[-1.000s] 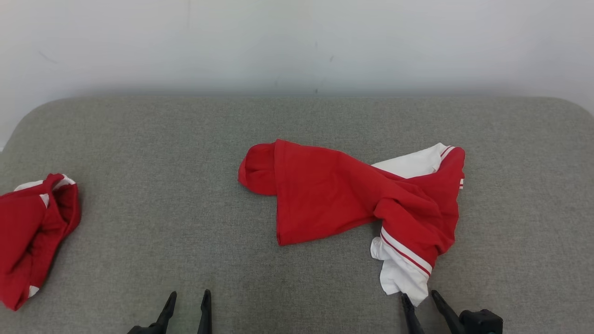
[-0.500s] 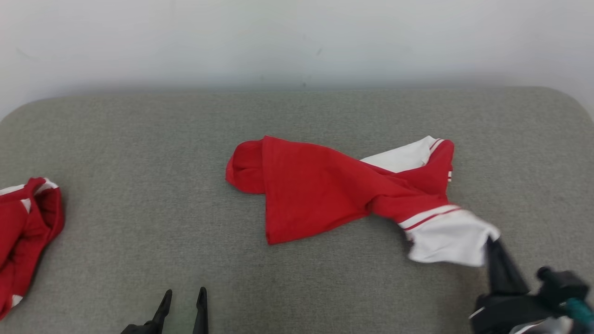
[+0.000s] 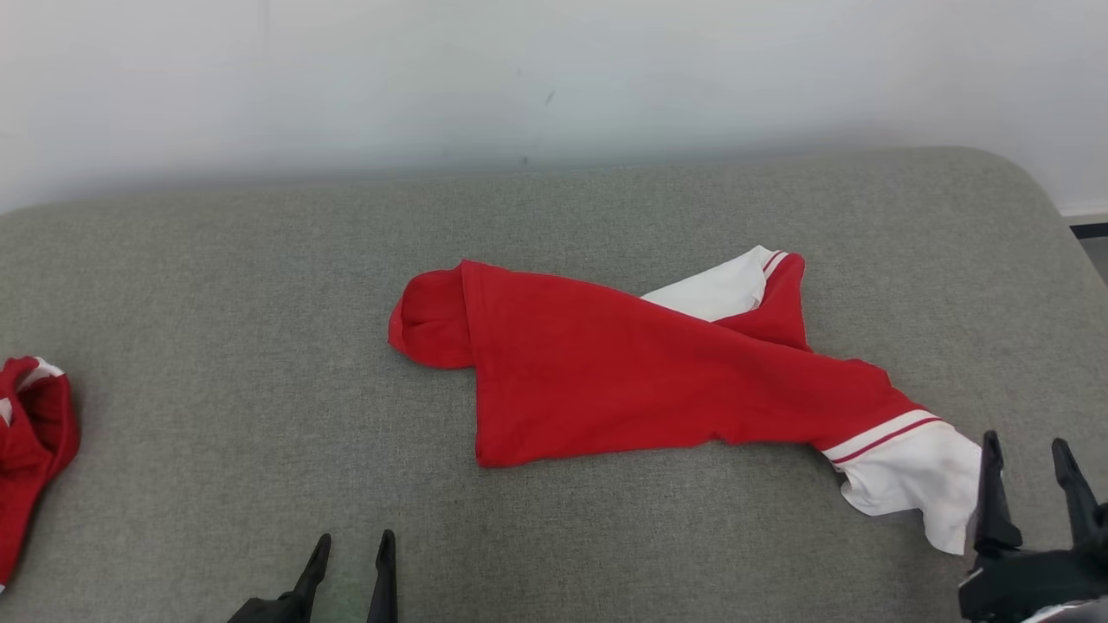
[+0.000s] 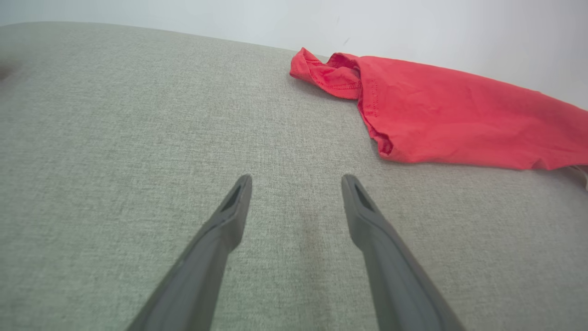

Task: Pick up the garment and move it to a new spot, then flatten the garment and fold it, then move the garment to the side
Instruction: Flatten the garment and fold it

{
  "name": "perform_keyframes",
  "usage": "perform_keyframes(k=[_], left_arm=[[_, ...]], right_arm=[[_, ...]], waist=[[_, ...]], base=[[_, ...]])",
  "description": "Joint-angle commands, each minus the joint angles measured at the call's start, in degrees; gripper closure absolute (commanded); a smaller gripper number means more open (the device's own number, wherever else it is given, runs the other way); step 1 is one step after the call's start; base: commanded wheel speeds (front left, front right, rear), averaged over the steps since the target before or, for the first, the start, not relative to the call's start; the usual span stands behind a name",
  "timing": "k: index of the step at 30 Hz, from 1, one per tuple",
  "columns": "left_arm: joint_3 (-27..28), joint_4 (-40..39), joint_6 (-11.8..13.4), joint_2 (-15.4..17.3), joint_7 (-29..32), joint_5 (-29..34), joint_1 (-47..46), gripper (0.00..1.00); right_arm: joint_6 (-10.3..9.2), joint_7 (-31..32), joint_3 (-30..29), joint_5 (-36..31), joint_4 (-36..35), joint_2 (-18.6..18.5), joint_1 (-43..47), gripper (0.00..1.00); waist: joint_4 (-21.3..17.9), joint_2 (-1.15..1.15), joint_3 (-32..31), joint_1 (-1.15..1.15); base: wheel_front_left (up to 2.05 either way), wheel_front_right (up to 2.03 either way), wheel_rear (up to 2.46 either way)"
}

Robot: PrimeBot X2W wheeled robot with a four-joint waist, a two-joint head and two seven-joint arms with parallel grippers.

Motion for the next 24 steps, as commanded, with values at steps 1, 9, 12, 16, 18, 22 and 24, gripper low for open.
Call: perform_keyframes(k=[1, 9, 12, 16, 18, 22, 24], left_arm=[[0.23, 0.02, -0.06, 0.04, -0.17, 0.24, -0.45, 0.0], [1.44, -0.33, 0.33, 0.02, -0.17, 1.87, 0.15, 0.0], [2.04, -1.01, 0.45, 0.02, -0.17, 2.51, -0.05, 0.0], [2.07, -1.79, 0.28, 0.02, -0.17, 2.43, -0.2, 0.0], [1.76, -2.07, 0.24, 0.02, -0.17, 2.48, -0.53, 0.0], [0.6, -2.45, 0.03, 0.02, -0.17, 1.85, -1.72, 0.0], [-0.55, -2.72, -0.14, 0.02, -0.17, 1.47, -3.03, 0.0]], right_arm=[[-0.11, -0.01, -0.22, -1.53, -0.92, 1.51, -0.58, 0.0], [-0.12, -0.01, 4.59, -4.23, -8.84, 6.45, -0.1, 0.0], [-0.12, -0.01, 7.39, -4.58, -10.16, 7.62, 0.26, 0.0], [-0.12, -0.01, 9.88, -4.68, -10.01, 8.69, 0.6, 0.0], [-0.12, -0.01, 10.65, -4.53, -9.91, 9.03, 0.47, 0.0], [-0.12, -0.01, 11.66, -4.38, -10.04, 9.46, -0.26, 0.0], [-0.12, -0.01, 11.88, -4.33, -10.21, 9.52, -0.99, 0.0]], waist=[[0.18, 0.0, 0.18, 0.0], [0.43, 0.0, -0.31, 0.0], [0.77, 0.0, -0.62, 0.0], [1.34, 0.0, -0.92, 0.0], [1.58, 0.0, -0.67, 0.0], [1.58, 0.0, 0.86, 0.0], [1.37, 0.0, 2.3, 0.0]], base=[[0.0, 0.0, 0.0], [0.0, 0.0, 0.0], [0.0, 0.0, 0.0], [0.0, 0.0, 0.0], [0.0, 0.0, 0.0], [0.0, 0.0, 0.0], [0.0, 0.0, 0.0]])
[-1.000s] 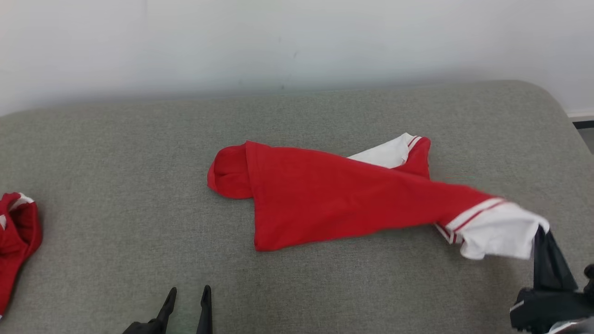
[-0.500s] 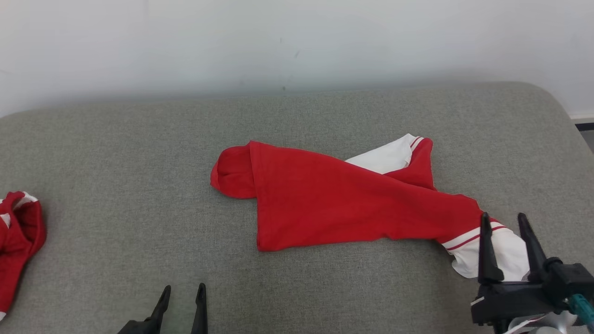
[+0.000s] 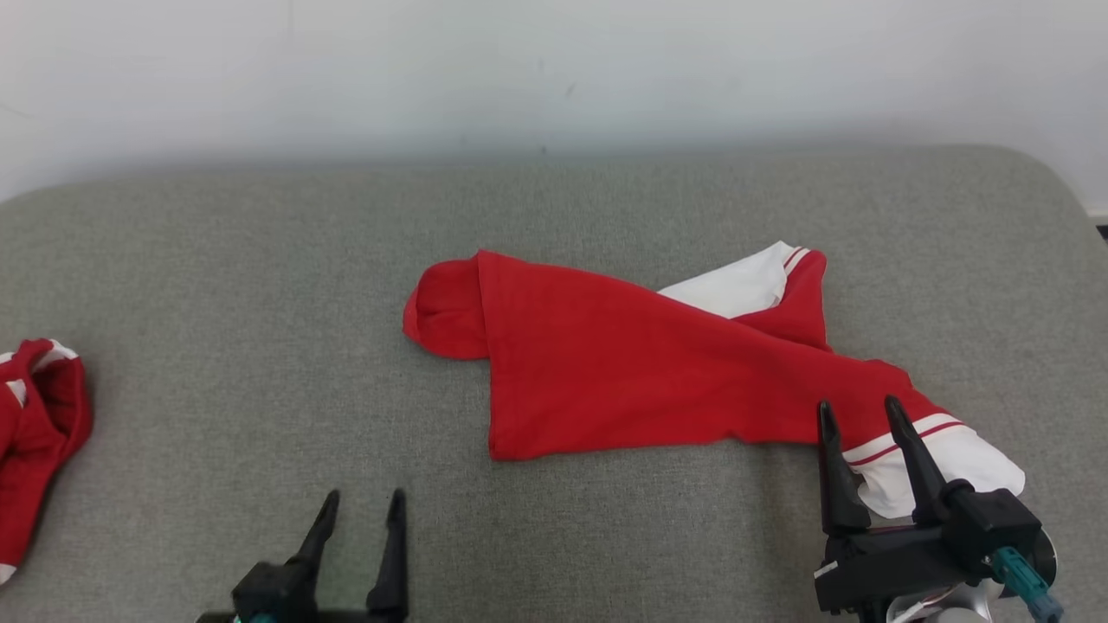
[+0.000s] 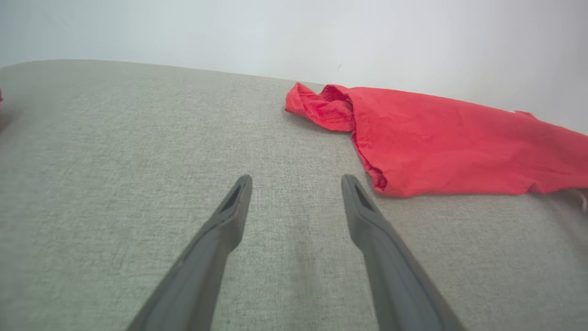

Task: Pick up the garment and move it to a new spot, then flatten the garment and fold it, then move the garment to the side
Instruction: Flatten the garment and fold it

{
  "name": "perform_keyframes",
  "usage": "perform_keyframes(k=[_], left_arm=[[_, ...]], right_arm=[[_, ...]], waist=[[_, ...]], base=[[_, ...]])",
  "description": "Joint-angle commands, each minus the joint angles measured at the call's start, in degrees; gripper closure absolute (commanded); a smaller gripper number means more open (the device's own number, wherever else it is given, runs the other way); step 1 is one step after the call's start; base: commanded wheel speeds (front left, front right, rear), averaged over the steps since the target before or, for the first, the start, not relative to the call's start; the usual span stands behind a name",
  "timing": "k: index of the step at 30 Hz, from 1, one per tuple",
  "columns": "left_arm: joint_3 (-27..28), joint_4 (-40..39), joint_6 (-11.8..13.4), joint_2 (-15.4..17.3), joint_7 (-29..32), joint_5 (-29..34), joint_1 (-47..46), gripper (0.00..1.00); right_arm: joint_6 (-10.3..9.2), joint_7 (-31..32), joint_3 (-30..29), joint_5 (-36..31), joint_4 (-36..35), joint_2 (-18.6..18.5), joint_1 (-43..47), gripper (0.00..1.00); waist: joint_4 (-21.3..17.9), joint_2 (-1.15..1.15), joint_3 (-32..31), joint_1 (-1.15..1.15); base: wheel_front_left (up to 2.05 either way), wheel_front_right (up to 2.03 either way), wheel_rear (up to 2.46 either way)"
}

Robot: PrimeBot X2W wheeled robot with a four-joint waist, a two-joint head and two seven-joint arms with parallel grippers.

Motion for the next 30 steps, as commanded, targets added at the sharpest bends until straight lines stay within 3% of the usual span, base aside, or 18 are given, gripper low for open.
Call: perform_keyframes(k=[1, 11, 23, 25, 26, 30], left_arm=[[-0.83, -0.26, -0.11, 0.01, -0.16, -0.33, -1.66, 0.0], [-9.86, 7.04, -1.55, 0.04, -0.17, -7.57, -10.34, 0.0], [-13.94, 15.39, -1.71, -0.01, -0.12, -12.75, -16.81, 0.0], [-14.1, 15.61, -1.72, -0.04, 0.0, -12.63, -17.28, 0.93], [-14.13, 15.74, -1.74, -0.04, 0.01, -12.65, -17.25, 1.0], [-13.5, 16.54, -1.16, 0.03, 0.02, -12.67, -17.49, 1.0]], right_arm=[[-0.13, -0.01, 0.01, 0.1, -0.25, 0.21, -1.01, 0.0], [-0.13, -0.01, 0.04, -0.27, -0.34, 0.23, -3.55, 0.0], [-0.13, -0.01, -0.23, 0.0, -0.68, 0.38, -4.46, 0.0], [-0.13, -0.01, -0.4, -0.07, -0.84, 0.4, -4.52, 0.0], [-0.13, -0.01, -0.5, -0.13, -0.91, 0.4, -4.51, 0.0], [-0.13, -0.01, -0.8, -0.19, -0.86, 0.46, -4.4, 0.0]], waist=[[-0.28, 0.0, 1.96, 0.0], [-3.02, 0.0, 7.35, 0.0], [-6.12, 0.0, 9.4, 0.0], [-6.28, 0.0, 9.69, 0.0], [-6.31, 0.0, 9.8, 0.0], [-6.13, 0.0, 9.78, 0.0]], base=[[0.0, 0.0, 0.0], [0.0, 0.0, 0.0], [0.0, 0.0, 0.0], [0.0, 0.0, 0.0], [0.0, 0.0, 0.0], [0.0, 0.0, 0.0]])
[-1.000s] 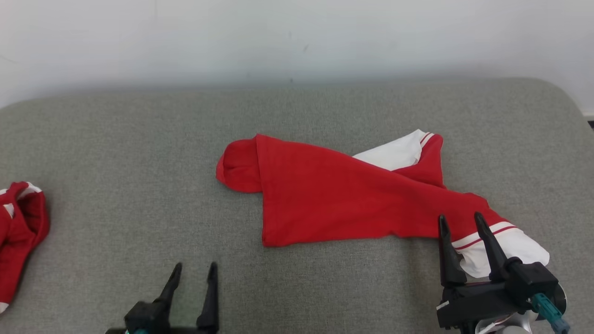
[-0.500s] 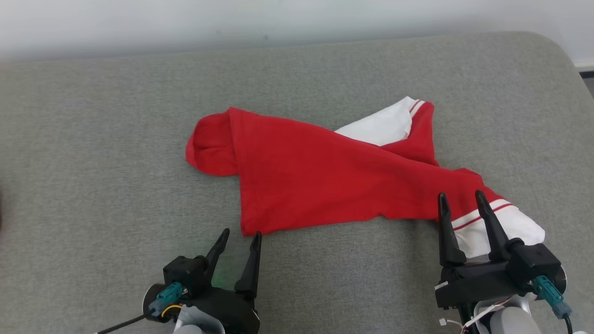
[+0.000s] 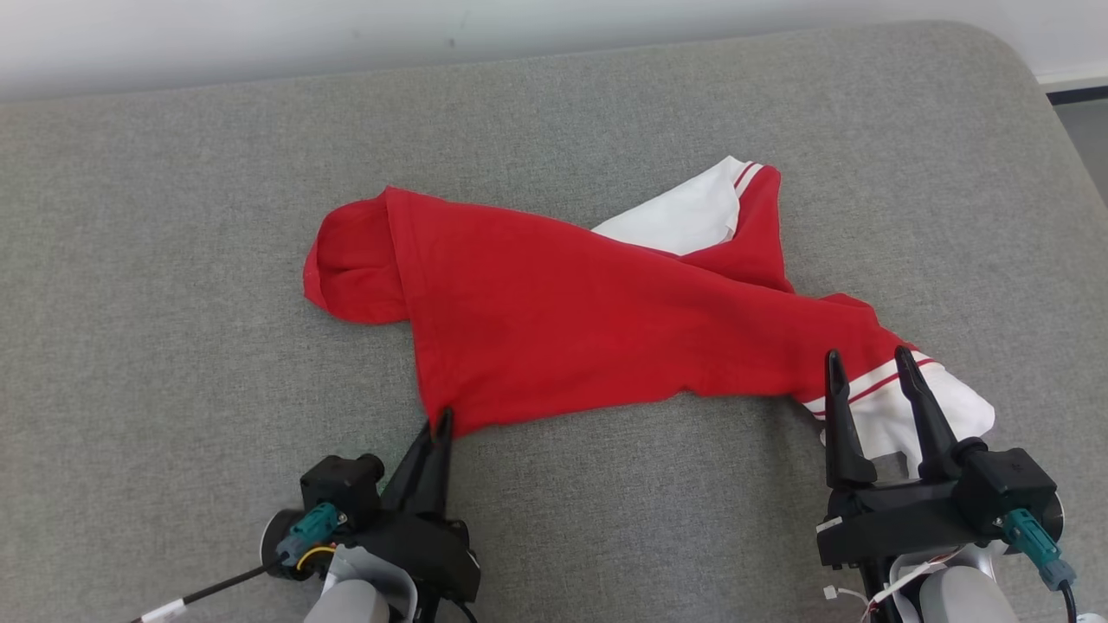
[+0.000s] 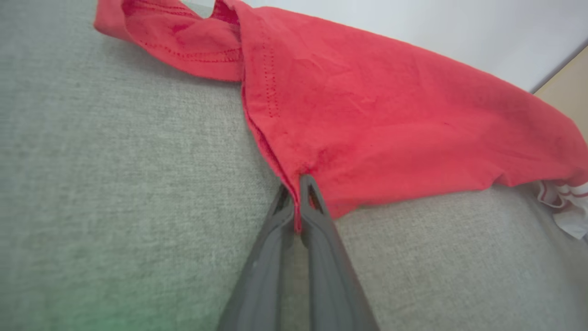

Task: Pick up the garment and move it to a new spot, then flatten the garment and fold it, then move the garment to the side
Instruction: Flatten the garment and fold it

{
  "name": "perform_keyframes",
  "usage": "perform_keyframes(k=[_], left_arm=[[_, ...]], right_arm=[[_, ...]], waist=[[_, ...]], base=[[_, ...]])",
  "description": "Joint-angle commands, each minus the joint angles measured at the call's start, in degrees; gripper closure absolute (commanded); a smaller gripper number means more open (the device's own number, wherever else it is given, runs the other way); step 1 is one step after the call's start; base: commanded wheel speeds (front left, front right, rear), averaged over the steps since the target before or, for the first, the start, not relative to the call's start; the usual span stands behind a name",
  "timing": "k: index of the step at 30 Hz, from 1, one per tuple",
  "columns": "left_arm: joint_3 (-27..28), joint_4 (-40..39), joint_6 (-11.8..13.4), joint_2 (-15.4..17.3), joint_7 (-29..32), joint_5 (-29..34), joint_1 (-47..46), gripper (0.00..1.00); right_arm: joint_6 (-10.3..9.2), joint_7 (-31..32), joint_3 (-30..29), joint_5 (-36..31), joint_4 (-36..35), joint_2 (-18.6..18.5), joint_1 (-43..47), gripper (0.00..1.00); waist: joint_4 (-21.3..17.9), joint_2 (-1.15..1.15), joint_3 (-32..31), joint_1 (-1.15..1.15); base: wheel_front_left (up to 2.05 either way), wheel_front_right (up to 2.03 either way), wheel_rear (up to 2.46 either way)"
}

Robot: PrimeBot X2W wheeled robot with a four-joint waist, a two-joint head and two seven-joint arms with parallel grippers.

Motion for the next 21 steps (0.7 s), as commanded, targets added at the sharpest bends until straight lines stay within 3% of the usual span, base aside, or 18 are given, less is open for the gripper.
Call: perform_keyframes(k=[1, 9, 19, 20, 21], left_arm=[[0.4, 0.58, 0.22, 0.19, 0.23, 0.05, 0.03, 1.0], [10.39, -3.66, 4.44, 0.2, 0.09, 6.25, 3.66, 1.0], [20.59, -5.46, 3.54, 0.35, 0.08, 12.47, 8.72, 1.0], [21.0, -5.44, 3.4, 0.33, 0.08, 13.18, 9.01, 0.93], [21.57, -5.31, 3.19, 0.34, 0.08, 13.66, 9.3, 0.78]], right_arm=[[-0.13, -0.01, -0.1, -0.15, 0.06, 0.16, 0.01, 0.0], [-0.13, -0.01, -0.3, 0.11, 1.53, 0.25, 1.25, 0.0], [-0.13, -0.01, 0.32, 0.51, 3.44, 0.3, 2.3, 0.0], [-0.13, -0.01, 0.49, 0.59, 3.62, 0.32, 2.31, 0.0], [-0.13, -0.01, 0.68, 0.59, 3.81, 0.33, 2.38, 0.0]], waist=[[0.24, 0.0, -0.22, 0.0], [2.61, 0.0, -2.78, 0.0], [4.47, 0.0, -5.55, 0.0], [4.46, 0.0, -5.77, 0.0], [4.42, 0.0, -6.29, 0.0]], base=[[0.0, 0.0, 0.0], [0.0, 0.0, 0.0], [0.0, 0.0, 0.0], [0.0, 0.0, 0.0], [0.0, 0.0, 0.0]])
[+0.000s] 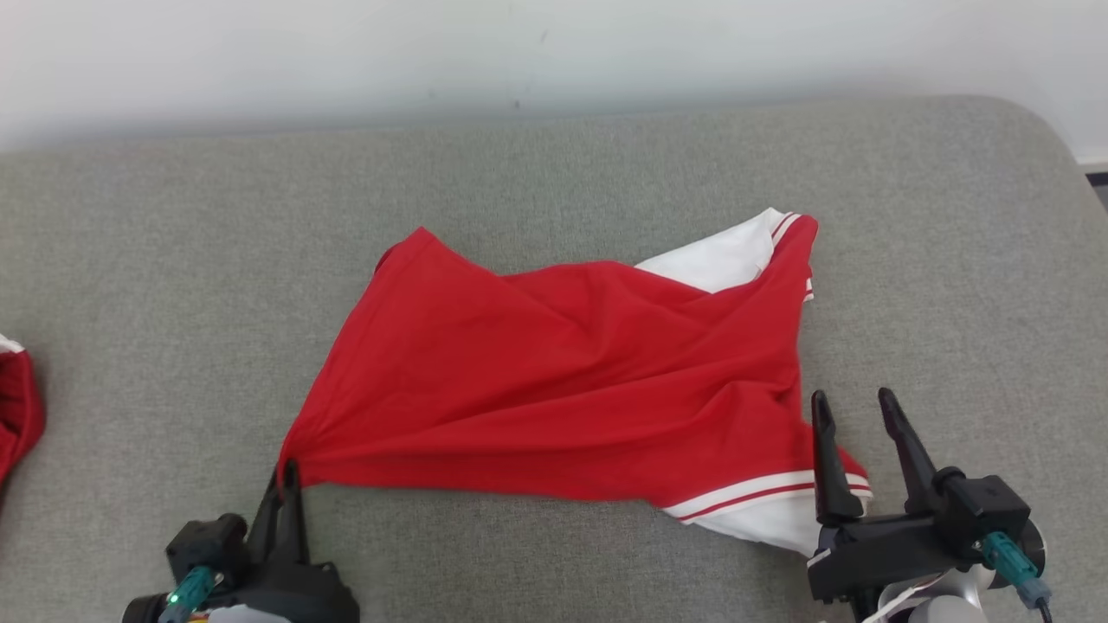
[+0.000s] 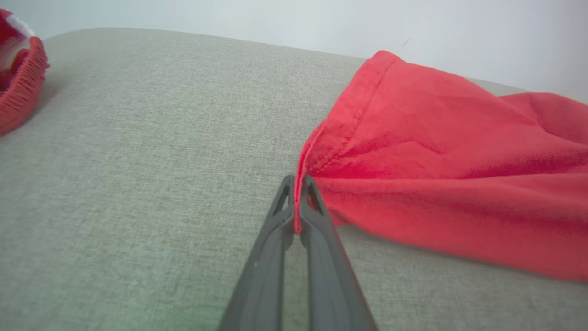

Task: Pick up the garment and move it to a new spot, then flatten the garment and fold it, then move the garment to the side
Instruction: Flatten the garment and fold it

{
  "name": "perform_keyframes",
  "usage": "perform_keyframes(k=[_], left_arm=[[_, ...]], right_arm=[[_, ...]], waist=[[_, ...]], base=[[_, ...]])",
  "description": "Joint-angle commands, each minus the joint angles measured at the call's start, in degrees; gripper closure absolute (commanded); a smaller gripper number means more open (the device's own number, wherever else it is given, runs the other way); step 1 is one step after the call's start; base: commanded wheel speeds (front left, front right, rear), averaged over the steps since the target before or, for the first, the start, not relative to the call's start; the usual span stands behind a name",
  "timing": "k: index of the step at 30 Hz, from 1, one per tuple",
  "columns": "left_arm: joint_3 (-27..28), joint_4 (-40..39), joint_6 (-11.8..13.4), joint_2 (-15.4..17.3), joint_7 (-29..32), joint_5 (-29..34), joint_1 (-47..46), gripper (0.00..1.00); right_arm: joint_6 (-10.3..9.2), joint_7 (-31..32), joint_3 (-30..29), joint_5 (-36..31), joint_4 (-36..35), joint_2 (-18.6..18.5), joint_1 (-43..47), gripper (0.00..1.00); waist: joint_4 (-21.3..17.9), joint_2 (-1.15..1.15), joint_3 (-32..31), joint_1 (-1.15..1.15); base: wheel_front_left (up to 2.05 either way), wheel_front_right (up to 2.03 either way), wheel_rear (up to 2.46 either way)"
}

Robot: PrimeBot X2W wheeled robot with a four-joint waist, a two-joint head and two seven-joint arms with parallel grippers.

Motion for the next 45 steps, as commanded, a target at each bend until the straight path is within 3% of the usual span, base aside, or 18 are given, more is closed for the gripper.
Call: perform_keyframes(k=[1, 2, 20, 45], left_arm=[[1.07, -0.16, -0.22, 0.16, -0.11, 0.94, 1.17, 0.05], [1.54, -0.53, -0.03, 0.12, -0.11, 1.55, 1.49, 0.0], [5.41, -10.36, 0.6, -0.06, -0.11, 4.47, 15.51, 0.0], [-0.26, -11.53, 0.39, -0.07, -0.11, 3.36, 14.85, 0.0]], right_arm=[[-0.11, -0.01, 0.35, 0.35, 0.25, 0.14, 0.76, 0.0], [-0.12, -0.01, 0.34, 0.48, 0.29, 0.12, 0.82, 0.0], [-0.12, -0.01, 2.42, 2.11, 1.37, 0.13, 6.44, 0.0], [-0.11, -0.01, 0.45, -0.04, 6.54, -2.32, 12.65, 0.0]], waist=[[0.11, 0.0, -1.24, 0.0], [0.04, 0.0, -1.66, 0.0], [0.71, 0.0, -10.5, 0.0], [0.88, 0.0, -7.02, 0.0]], base=[[0.0, 0.0, 0.0], [0.0, 0.0, 0.0], [0.0, 0.0, 0.0], [0.0, 0.0, 0.0]])
